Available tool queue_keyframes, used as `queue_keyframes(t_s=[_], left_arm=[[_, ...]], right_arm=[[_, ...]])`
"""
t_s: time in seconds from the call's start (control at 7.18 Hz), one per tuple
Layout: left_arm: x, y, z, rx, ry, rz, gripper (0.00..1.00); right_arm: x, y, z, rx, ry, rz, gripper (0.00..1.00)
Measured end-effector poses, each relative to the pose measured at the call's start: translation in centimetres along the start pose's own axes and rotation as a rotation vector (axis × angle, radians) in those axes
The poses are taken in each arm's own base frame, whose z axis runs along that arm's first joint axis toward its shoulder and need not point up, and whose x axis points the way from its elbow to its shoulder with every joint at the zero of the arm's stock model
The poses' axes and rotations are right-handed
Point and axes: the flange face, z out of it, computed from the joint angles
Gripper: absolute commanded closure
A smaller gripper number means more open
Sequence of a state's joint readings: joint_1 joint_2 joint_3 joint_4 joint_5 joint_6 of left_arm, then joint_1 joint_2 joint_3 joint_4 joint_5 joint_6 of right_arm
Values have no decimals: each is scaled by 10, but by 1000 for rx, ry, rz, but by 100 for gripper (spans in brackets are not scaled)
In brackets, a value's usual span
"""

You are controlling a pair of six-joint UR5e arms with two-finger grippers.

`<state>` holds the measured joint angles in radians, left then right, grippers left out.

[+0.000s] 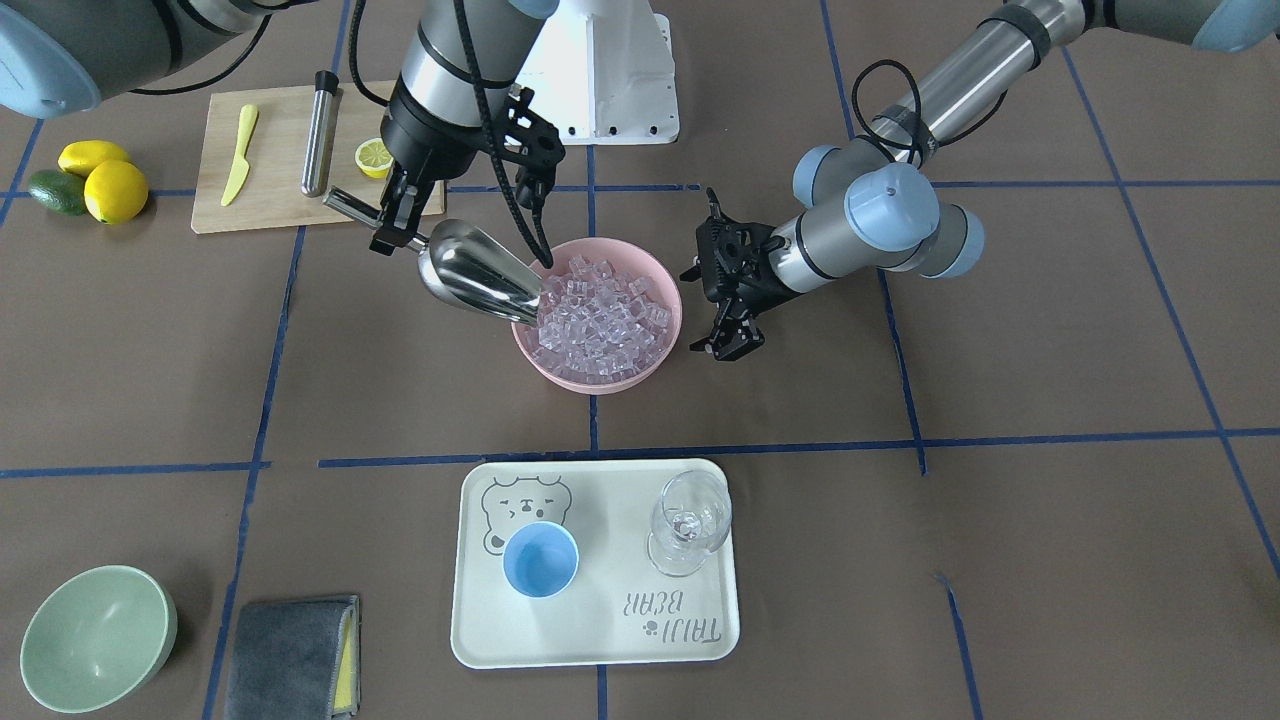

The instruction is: Put ice in cup with scoop

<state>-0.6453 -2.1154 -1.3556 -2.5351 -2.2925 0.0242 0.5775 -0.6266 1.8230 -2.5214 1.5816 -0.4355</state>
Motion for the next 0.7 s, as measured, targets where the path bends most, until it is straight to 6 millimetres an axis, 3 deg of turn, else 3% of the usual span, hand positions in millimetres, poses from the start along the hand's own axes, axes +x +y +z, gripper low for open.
queue_keyframes(t_s=[0.28, 0.7], left_arm=[[3, 3, 8, 6, 8, 6, 0], [9, 1, 19, 48, -14, 3, 0]], right_arm=[[0, -16, -1, -27, 4, -14, 100], [0, -20, 2, -45, 13, -19, 100]])
